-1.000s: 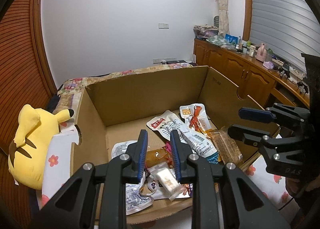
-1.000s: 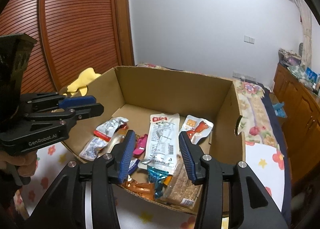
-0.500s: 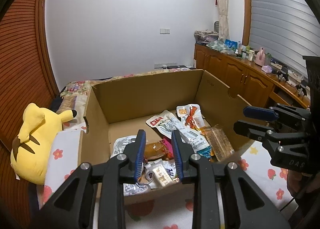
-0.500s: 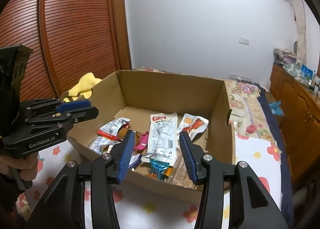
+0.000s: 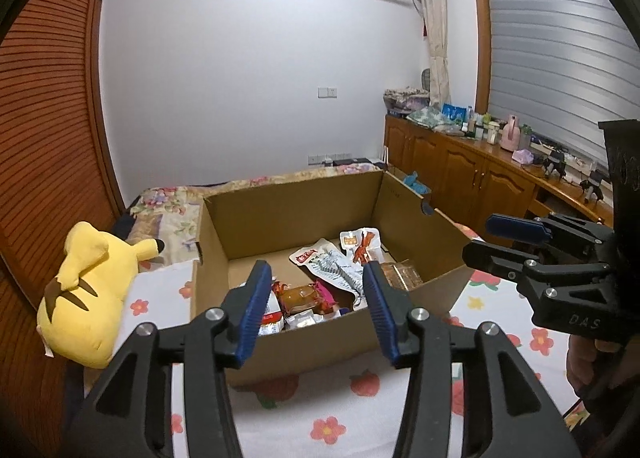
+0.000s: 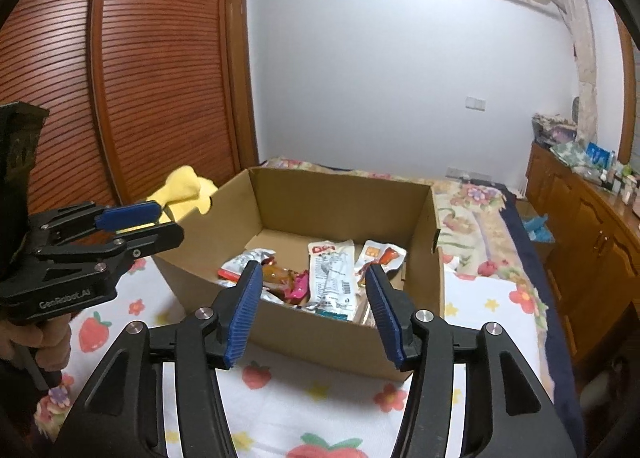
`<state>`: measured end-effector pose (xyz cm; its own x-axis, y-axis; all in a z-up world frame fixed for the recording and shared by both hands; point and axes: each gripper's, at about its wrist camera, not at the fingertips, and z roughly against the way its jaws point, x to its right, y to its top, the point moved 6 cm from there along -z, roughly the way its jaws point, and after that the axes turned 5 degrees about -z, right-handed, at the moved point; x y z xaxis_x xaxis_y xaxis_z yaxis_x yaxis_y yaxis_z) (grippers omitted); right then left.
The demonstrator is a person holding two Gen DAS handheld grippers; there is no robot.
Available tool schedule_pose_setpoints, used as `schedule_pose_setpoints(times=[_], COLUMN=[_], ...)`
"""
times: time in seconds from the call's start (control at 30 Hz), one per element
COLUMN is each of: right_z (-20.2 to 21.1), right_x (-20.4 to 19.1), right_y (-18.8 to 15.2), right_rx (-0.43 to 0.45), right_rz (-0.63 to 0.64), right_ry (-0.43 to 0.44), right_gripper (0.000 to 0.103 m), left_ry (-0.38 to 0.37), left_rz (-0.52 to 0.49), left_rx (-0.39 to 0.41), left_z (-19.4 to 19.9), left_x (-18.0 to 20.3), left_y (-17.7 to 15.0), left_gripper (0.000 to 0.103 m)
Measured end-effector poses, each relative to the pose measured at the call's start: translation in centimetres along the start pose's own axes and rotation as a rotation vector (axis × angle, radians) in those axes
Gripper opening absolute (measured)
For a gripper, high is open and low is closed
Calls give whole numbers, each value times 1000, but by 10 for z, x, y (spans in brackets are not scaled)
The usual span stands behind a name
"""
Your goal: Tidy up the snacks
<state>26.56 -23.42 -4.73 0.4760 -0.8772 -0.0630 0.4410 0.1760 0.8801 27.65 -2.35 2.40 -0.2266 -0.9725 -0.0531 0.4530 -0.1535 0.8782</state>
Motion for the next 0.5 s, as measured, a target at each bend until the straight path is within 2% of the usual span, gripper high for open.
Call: schedule_pose_setpoints(times=[0.13, 0.2, 0.27, 0.4, 0.5], right_z=[17, 24, 33, 47, 58], right_x=[-6, -8, -9, -9, -9], right_y=[-2, -3, -5, -10, -15], right_rx=[30, 47, 65, 91, 109], right_rz=[-9, -11, -16, -31, -38], right_ry=[-11, -27, -38, -67, -96], right_gripper=[62, 66, 69, 80, 88], left_ry=[13, 29, 45, 110, 133], left_rz=[-3, -4, -8, -14, 3], left_rx=[25, 44, 69, 68, 57], left_z=[18, 27, 36, 47, 52], left_x=[3, 5, 7, 8, 9], left_y=[-2, -5, -7, -15, -21], left_gripper=[55, 68, 75, 81, 86])
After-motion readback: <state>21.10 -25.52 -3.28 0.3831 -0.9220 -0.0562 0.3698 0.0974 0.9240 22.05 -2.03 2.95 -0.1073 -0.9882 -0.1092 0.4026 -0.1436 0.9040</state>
